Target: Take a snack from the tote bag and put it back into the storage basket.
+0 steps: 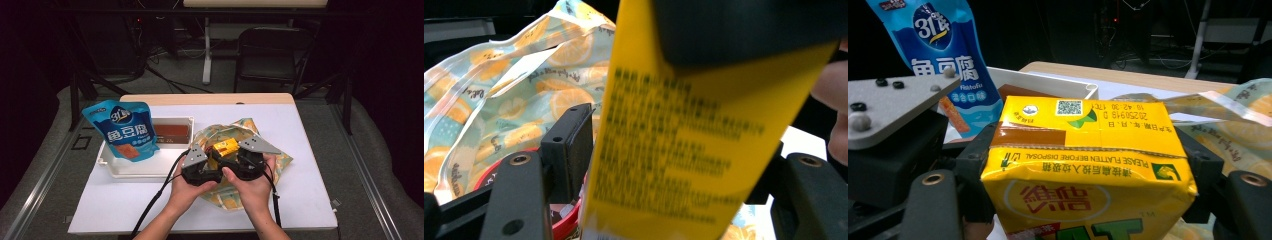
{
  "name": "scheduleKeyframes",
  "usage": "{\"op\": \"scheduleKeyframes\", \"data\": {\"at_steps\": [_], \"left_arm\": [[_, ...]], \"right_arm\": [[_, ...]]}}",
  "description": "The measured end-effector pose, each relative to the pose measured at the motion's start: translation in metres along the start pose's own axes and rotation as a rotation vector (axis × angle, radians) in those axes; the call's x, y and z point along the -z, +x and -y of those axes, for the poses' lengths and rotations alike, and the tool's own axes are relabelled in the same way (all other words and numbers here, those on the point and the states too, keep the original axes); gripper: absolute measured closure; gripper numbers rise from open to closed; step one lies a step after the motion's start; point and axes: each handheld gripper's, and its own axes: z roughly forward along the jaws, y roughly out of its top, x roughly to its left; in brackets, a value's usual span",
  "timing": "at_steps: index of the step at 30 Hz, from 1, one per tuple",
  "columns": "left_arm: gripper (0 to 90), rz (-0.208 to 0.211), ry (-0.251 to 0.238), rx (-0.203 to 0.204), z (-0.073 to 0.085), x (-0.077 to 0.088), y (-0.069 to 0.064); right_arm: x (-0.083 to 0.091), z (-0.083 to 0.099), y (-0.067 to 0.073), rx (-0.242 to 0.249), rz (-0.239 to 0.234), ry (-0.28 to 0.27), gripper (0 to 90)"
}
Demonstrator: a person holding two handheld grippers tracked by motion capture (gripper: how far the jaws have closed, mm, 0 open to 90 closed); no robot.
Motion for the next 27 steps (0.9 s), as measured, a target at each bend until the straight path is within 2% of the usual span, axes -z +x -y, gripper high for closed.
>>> {"op": "scheduleKeyframes", "data": {"at_steps": [1,3,6,10,12,15,17,19,22,23,24,25,26,27], "left_arm": [[36.8,-0.015,-0.008,-0.001,-0.0007,0.0,-0.0011],[39.5,0.009,-0.006,-0.01,-0.0023,0.001,-0.0009],[41.3,0.012,-0.003,-0.018,-0.0033,0.0021,-0.0006],[46.1,0.039,0.006,-0.032,-0.0034,0.0042,0.0],[47.8,0.017,0.001,-0.043,-0.0033,0.0053,-0.0016],[48.4,0.053,0.005,-0.047,-0.0037,0.0069,-0.0002],[47.7,0.026,-0.005,-0.052,-0.0033,0.0069,-0.0011],[46.5,0.053,-0.001,-0.041,-0.0037,0.0073,0.0007],[45.7,0.05,-0.009,-0.043,-0.0039,0.0072,0.0002],[45.6,0.029,-0.014,-0.04,-0.0039,0.0064,-0.0012],[44.9,0.048,-0.01,-0.04,-0.004,0.006,-0.0007],[44.0,0.024,-0.01,-0.042,-0.0038,0.0056,-0.0021],[44.3,0.046,-0.004,-0.049,-0.0037,0.006,-0.0011],[45.7,0.021,-0.006,-0.058,-0.0034,0.0059,-0.0027]], "right_arm": [[-0.0001,0.0001,0.0009,0.003,-0.002,0.002,28.4],[-0.0003,0.0002,0.0025,0.004,-0.005,-0.001,28.4],[0.0003,-0.0004,0.004,0.009,-0.011,0.001,28.4],[0.0005,-0.0002,0.0034,0.007,-0.028,0.005,28.3],[0.0006,-0.0005,0.0031,0.005,-0.04,0.007,28.1],[0.001,-0.0008,0.0054,0.012,-0.039,0.005,28.2],[0.0014,-0.0011,0.0068,0.022,-0.036,0.003,28.3],[0.0018,-0.0015,0.0077,0.028,-0.033,0.005,28.3],[0.0018,-0.0017,0.0077,0.02,-0.042,0.003,28.3],[0.0018,-0.0018,0.0081,0.021,-0.044,0.003,28.3],[0.0019,-0.0018,0.0086,0.021,-0.047,0.006,28.3],[0.0017,-0.0017,0.0093,0.022,-0.052,0.005,28.3],[0.0015,-0.0016,0.0102,0.024,-0.053,0.004,28.3],[0.0013,-0.0015,0.0109,0.028,-0.046,0.006,28.2]]}}
